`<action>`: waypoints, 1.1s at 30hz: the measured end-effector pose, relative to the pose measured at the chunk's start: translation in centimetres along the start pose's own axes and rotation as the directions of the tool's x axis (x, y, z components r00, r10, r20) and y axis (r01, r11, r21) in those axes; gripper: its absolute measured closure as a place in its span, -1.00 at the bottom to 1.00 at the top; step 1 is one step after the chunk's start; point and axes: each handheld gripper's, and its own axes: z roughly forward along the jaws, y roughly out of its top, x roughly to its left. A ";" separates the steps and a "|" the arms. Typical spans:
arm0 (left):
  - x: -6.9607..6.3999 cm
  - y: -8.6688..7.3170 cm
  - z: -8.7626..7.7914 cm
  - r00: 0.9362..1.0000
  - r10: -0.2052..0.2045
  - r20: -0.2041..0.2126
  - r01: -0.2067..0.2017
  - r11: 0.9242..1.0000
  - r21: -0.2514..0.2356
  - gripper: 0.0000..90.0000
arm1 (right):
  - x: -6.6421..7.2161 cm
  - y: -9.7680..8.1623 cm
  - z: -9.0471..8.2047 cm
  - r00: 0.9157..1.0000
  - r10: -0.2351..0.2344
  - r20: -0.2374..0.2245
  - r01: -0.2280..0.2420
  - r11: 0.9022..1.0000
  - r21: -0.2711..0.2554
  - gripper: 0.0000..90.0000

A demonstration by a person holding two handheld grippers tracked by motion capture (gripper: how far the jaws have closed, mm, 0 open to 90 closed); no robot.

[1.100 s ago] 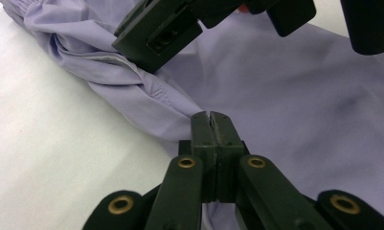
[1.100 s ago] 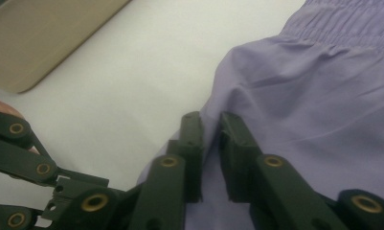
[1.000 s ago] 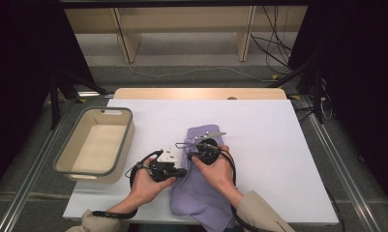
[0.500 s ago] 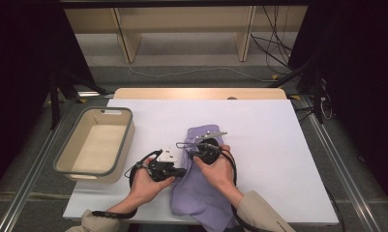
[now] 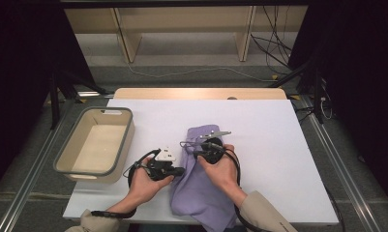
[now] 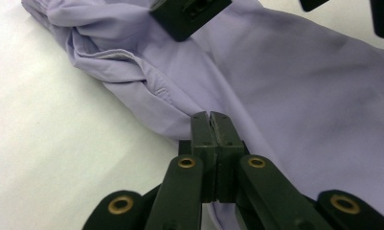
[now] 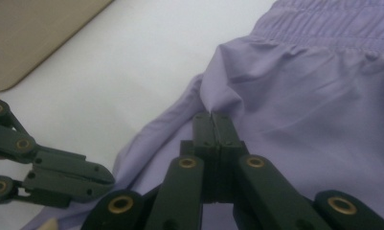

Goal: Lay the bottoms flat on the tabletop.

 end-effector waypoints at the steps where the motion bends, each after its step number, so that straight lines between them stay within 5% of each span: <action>1: 0.0 0.0 0.0 1.000 -0.001 0.000 0.001 1.000 0.001 0.98 | -0.1 0.0 -0.1 1.000 0.004 0.001 -0.004 1.000 -0.001 1.00; 33: 1.1 -0.2 -0.3 0.999 -0.035 -0.032 0.035 0.999 -0.006 0.98 | -5.0 -2.7 -6.4 0.992 0.084 0.090 -0.080 0.996 -0.039 1.00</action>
